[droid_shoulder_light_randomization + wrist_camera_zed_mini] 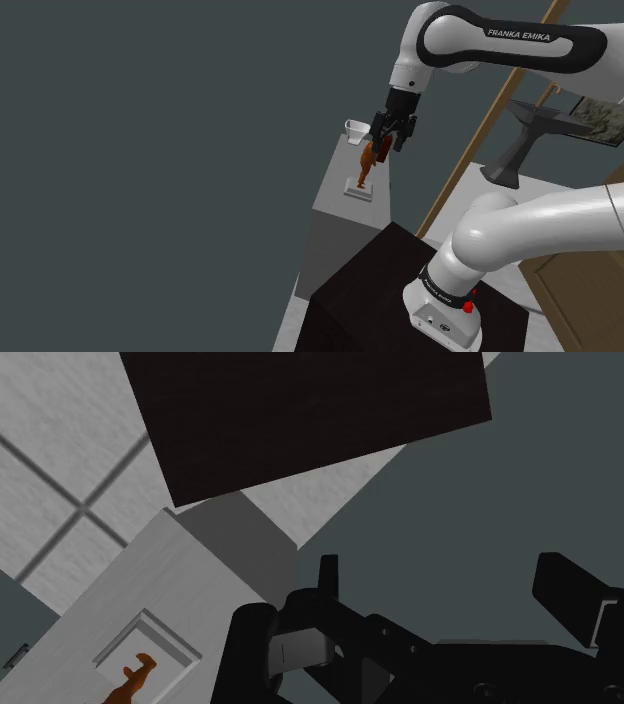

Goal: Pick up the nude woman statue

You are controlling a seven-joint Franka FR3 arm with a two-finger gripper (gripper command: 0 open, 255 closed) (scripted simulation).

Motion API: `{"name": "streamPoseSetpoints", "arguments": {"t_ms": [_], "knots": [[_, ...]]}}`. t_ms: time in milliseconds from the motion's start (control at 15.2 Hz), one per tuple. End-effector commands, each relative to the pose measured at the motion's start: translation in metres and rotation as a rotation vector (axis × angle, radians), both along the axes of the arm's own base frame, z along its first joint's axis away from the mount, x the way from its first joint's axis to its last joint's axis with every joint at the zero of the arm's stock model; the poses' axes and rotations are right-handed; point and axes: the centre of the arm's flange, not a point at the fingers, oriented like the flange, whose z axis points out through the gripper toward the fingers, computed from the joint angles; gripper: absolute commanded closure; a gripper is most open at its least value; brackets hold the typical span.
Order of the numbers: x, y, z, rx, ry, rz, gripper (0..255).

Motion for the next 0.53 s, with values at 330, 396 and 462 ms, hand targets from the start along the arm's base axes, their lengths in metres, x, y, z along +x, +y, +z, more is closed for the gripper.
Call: {"name": "streamPoseSetpoints", "arguments": {"t_ms": [330, 396, 462], "knots": [[0.029, -0.058, -0.017, 0.009, -0.003, 0.001, 0], [0.034, -0.070, -0.021, 0.011, -0.003, 0.002, 0], [0.040, -0.081, -0.024, 0.012, -0.004, 0.002, 0]]}}
